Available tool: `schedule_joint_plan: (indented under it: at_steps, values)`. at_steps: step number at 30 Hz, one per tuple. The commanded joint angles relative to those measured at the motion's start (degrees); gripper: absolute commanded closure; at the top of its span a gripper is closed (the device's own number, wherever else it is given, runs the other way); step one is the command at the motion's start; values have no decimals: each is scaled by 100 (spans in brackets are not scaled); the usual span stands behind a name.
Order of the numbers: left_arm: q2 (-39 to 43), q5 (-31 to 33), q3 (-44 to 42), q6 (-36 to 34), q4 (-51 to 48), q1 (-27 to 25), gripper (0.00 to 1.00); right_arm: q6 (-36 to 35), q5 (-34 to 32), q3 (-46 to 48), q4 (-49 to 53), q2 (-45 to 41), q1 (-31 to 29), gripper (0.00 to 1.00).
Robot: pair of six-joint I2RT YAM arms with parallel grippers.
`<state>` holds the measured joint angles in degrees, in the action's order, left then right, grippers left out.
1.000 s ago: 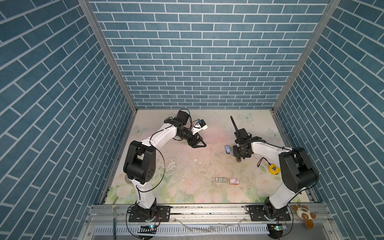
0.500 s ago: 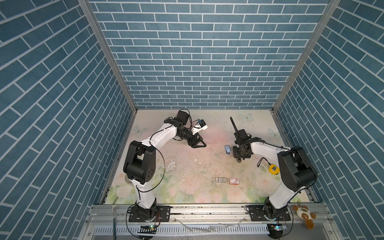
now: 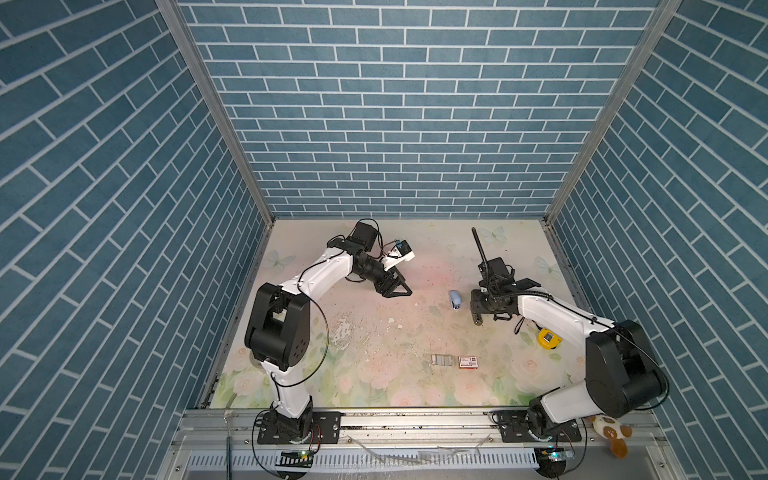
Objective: Load the staples into the stapler
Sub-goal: 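Lower the right gripper onto the light-blue stapler and grasp it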
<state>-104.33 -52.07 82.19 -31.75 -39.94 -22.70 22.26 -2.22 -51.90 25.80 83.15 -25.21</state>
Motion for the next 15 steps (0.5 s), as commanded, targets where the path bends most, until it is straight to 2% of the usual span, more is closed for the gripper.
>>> schedule_joint_plan:
  at_steps: [1, 5, 15]
  values:
    - [167, -32, -111, -46, -77, -8, 30, -5, 335, -171, 269, -220, -133, 52]
    - [207, -24, -97, -49, -90, -11, 30, -62, 450, -685, 503, 7, -238, 52]
    - [426, -4, -252, -162, -179, -7, 30, -340, 426, -1617, 716, 1246, -396, 52]
